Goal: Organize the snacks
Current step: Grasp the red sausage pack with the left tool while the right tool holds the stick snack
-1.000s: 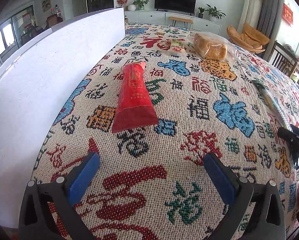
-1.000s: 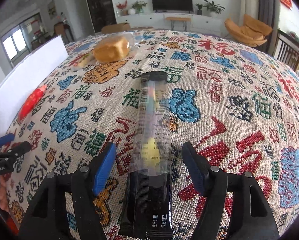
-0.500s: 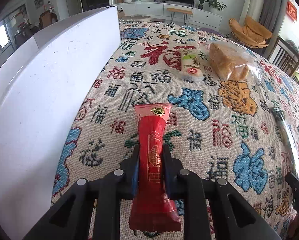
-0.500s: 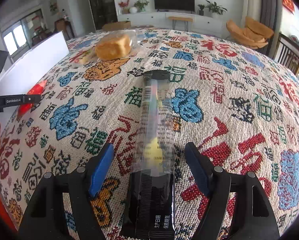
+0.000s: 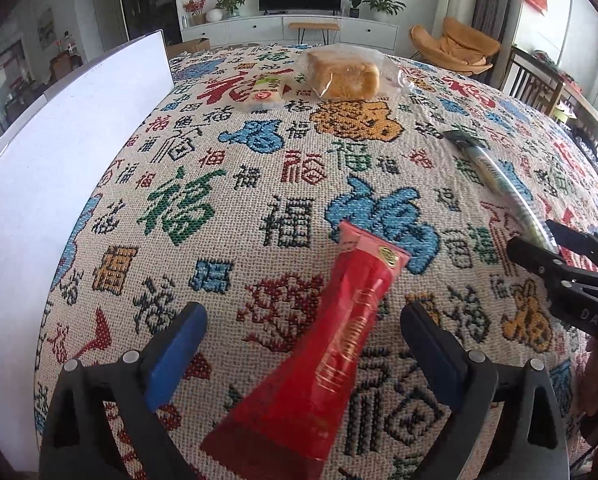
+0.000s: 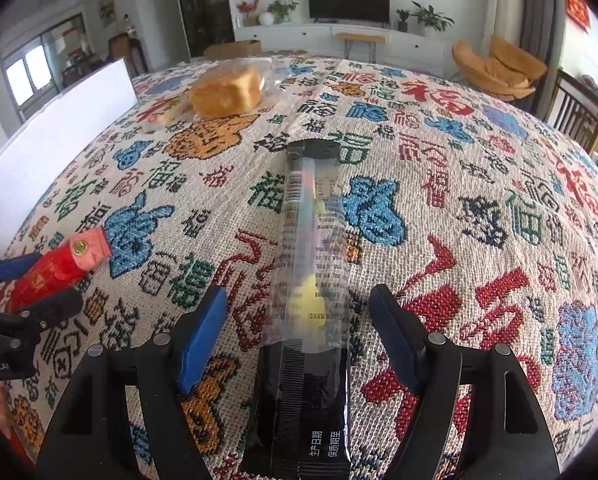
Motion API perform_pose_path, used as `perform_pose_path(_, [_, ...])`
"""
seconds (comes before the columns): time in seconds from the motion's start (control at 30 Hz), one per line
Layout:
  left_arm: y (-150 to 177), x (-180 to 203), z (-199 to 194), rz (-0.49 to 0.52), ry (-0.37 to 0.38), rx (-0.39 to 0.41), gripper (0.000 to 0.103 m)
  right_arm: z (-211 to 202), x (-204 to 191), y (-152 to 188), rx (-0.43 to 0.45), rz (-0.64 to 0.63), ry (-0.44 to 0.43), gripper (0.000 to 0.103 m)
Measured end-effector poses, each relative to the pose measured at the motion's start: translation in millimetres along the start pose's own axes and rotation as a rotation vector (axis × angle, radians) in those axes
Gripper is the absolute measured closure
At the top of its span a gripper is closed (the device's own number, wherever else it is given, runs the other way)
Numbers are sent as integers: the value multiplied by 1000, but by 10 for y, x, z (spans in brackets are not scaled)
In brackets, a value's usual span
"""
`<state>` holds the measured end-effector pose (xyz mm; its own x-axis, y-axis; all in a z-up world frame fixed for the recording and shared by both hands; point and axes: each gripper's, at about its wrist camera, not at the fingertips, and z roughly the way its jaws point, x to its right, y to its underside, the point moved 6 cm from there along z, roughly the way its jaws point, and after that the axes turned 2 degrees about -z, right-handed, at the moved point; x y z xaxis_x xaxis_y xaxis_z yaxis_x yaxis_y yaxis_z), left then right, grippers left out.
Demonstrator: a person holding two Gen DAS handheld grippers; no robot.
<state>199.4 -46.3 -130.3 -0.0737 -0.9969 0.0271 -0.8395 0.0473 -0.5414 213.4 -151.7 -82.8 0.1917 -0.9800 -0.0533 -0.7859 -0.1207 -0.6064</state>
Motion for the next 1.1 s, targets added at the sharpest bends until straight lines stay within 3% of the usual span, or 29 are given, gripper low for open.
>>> perform_pose_path(0.07, [-30,-50,41,12,-4,18,0,2,-6,0,-1,-3,4,27])
perform_pose_path(1.1, [-52,-132,79,19,9,39,0,19,-26,4,-8,-18,23,25])
